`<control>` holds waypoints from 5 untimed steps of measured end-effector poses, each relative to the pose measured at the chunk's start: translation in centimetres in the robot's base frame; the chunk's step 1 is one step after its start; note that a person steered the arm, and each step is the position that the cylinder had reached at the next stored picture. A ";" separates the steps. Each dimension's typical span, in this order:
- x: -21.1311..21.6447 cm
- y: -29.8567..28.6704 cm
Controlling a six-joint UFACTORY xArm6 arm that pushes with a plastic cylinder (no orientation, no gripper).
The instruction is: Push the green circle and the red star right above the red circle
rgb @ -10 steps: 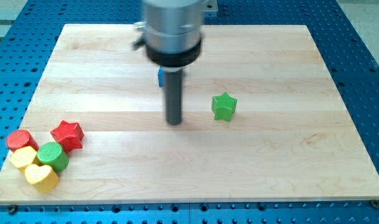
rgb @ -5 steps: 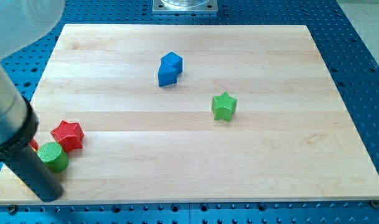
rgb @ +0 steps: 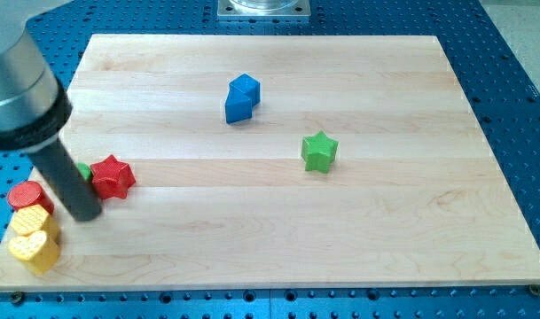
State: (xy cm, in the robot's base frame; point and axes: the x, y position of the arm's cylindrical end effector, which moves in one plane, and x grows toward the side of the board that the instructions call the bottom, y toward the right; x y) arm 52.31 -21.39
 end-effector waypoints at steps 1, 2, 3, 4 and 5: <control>-2.0 0.0; -2.0 0.0; -1.3 -2.1; -3.8 -1.0; -6.8 1.0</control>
